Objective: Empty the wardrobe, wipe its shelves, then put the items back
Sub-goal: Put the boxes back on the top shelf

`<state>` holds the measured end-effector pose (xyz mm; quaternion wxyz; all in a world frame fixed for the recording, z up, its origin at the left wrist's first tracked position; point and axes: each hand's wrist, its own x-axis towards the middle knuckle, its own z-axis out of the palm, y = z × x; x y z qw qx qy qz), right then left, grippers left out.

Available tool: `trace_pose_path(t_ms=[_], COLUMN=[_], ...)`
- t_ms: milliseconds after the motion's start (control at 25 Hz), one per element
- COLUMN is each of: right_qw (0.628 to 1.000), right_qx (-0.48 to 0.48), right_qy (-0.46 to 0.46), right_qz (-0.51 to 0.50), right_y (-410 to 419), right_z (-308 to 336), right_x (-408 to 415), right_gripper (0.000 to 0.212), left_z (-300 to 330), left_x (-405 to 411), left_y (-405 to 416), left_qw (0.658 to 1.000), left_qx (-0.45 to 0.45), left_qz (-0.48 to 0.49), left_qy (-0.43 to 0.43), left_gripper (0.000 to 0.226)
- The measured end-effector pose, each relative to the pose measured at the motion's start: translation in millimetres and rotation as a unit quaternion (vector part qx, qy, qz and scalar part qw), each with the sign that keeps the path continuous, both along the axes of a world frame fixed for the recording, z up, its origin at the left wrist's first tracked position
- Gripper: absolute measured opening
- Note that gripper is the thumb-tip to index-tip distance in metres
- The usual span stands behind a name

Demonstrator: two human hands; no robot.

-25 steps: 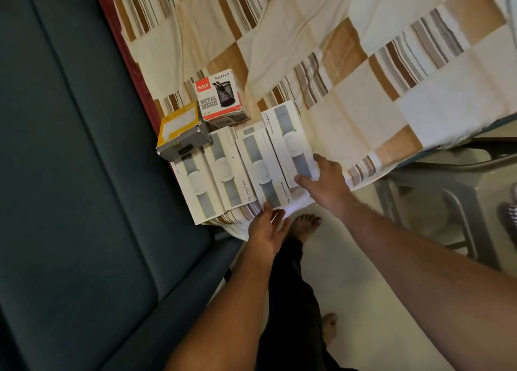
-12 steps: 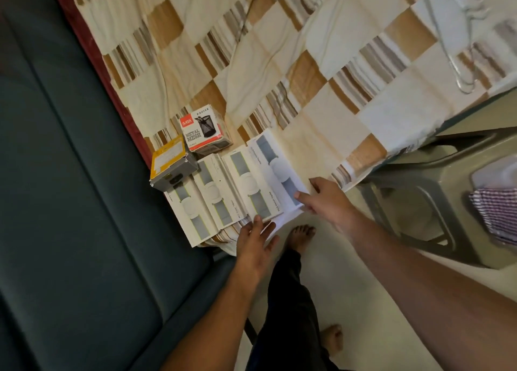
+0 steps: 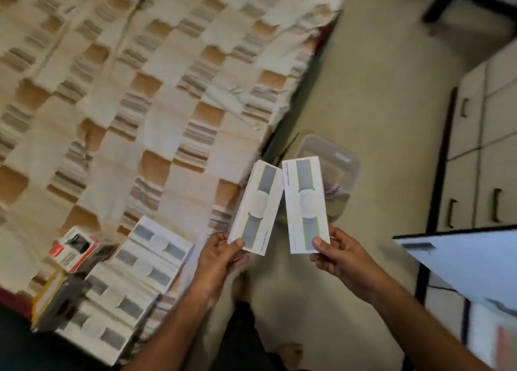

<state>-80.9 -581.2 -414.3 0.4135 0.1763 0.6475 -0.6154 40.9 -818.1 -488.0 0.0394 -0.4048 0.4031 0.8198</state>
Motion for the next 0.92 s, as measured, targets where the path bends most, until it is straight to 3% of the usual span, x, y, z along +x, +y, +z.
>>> trace_pose_path(t_ms=[240, 360, 440, 480, 560, 680, 800, 920], right_qw=[0.978, 0.952, 0.929, 0.92, 0.895, 0.825, 0.753, 0.704], right_qx=[-0.002, 0.01, 0.019, 0.029, 0.041, 0.056, 0.05, 0.092], right_qy=[0.064, 0.11, 0.146, 0.161, 0.194, 0.259, 0.295, 0.314], right_qz=[-0.2, -0.284, -0.339, -0.356, -0.4, -0.5, -0.586, -0.63], right_y=[161.9, 236.4, 290.1, 312.8, 356.4, 432.4, 488.6, 526.3], right_z=[65.7, 92.6, 111.5, 121.4, 139.8, 171.0, 205.2, 235.6], right_x=[73.1, 116.0, 147.0, 158.4, 175.8, 213.6, 247.0, 272.5], right_gripper=[0.047, 0.092, 0.102, 0.097, 0.065, 0.031, 0.027, 0.025], left_z=[73.2, 105.6, 127.4, 134.4, 148.5, 172.2, 196.8, 221.3], left_x=[-70.0, -84.4, -86.6, -86.7, -87.1, -82.5, -80.0, -79.9], left_y=[126.9, 204.2, 260.5, 283.1, 322.4, 391.1, 453.1, 509.9], left_qw=[0.965, 0.929, 0.908, 0.902, 0.894, 0.87, 0.846, 0.813], left_qx=[-0.009, -0.006, 0.009, 0.016, 0.024, 0.027, 0.033, 0.047], left_qz=[-0.239, -0.337, -0.377, -0.386, -0.398, -0.435, -0.473, -0.521], left_qy=[0.105, 0.153, 0.181, 0.19, 0.204, 0.23, 0.243, 0.256], left_gripper=[0.058, 0.061, 0.049, 0.041, 0.035, 0.031, 0.023, 0.016])
